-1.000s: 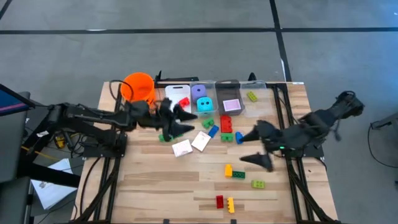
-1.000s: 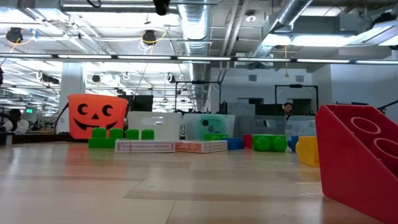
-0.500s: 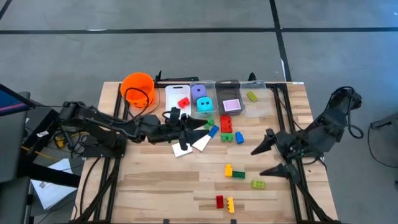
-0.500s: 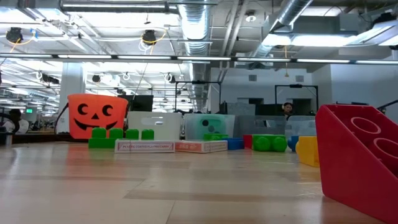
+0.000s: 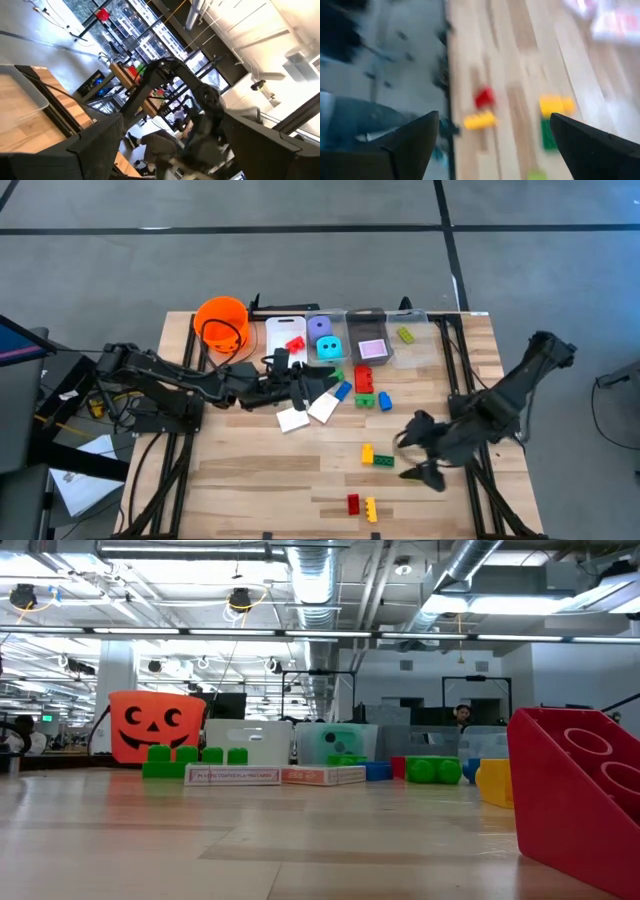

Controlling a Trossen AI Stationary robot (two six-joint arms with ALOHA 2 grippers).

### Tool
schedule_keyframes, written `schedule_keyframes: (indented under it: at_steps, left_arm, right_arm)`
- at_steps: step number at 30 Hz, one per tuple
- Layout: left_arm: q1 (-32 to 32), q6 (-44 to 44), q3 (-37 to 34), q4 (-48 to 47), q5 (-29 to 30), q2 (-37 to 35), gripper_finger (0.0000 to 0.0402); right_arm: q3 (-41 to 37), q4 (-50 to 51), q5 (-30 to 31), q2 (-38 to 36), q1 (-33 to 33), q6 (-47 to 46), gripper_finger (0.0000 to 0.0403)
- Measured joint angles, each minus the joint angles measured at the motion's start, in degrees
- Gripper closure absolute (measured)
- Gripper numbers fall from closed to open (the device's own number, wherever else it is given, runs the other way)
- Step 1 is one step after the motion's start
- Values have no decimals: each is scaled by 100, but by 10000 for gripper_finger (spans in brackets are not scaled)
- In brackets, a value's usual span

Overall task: Pick & Place Toys
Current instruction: Put the dark green game piece into the right transparent bin

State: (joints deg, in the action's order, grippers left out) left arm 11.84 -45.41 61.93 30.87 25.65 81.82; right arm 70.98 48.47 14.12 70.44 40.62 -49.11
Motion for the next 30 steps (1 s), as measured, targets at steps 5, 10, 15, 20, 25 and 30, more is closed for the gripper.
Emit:
schedule_keyframes:
  at_steps: [5, 10, 15, 20, 25, 30]
  left_arm:
    - [-24, 37, 0, -198, -20, 0, 64]
    - [-11, 40, 0, -377, -41, -2, 64]
    - [-11, 55, -2, -658, -50, -2, 64]
    - [-11, 55, -2, -678, -343, -2, 64]
    - [-11, 56, -2, -691, -361, -2, 64]
    - [-11, 56, -2, -763, -362, -2, 64]
  right_arm:
    - [0, 654, -1015, 703, -565, -190, 31]
    - [-2, 923, -1543, 1503, -1031, 28, 31]
    - [0, 916, -1588, 2252, -1266, 550, 31]
    - [2, 893, -1621, 2681, -1394, 879, 31]
    - [4, 769, -1633, 2963, -1493, 1113, 31]
    - [4, 605, -1831, 3267, -1574, 1222, 31]
